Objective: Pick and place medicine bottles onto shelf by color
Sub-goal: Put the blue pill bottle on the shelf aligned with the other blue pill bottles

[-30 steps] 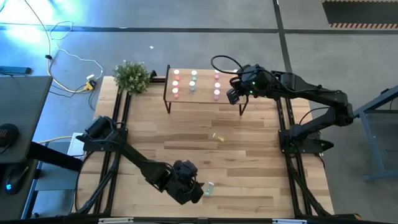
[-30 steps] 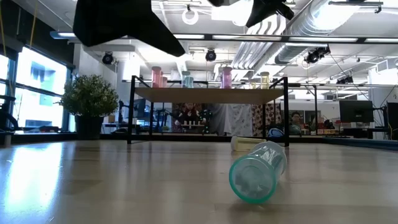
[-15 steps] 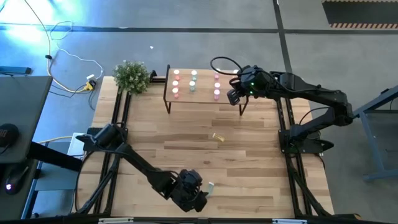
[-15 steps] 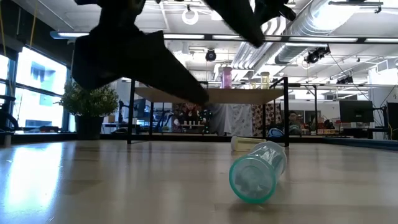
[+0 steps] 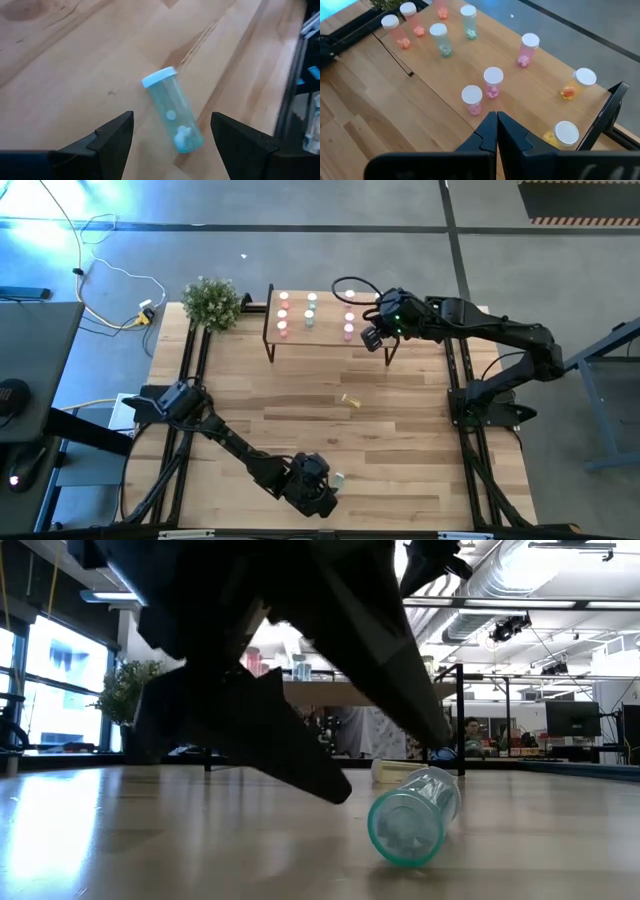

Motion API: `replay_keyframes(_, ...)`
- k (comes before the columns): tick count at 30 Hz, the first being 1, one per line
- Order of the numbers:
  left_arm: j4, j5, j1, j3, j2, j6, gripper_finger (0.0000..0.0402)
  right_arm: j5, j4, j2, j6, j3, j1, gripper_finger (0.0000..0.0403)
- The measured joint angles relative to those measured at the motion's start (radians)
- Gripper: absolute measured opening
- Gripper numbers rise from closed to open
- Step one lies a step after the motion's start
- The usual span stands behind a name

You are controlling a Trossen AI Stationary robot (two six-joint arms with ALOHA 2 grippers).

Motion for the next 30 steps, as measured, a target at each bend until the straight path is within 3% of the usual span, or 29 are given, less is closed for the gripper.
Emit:
replay_keyframes(16, -0.012, 0.082, 0.040, 0.000, 0.002, 0.059, 0.0257, 0.004, 0.001, 0.004, 0.000, 0.000, 0.000, 0.0000)
replay_keyframes(30, -0.049, 0.074, 0.032, 0.002, 0.017, 0.086, 0.0248, 0.030, 0.001, 0.003, 0.000, 0.000, 0.000, 0.0000)
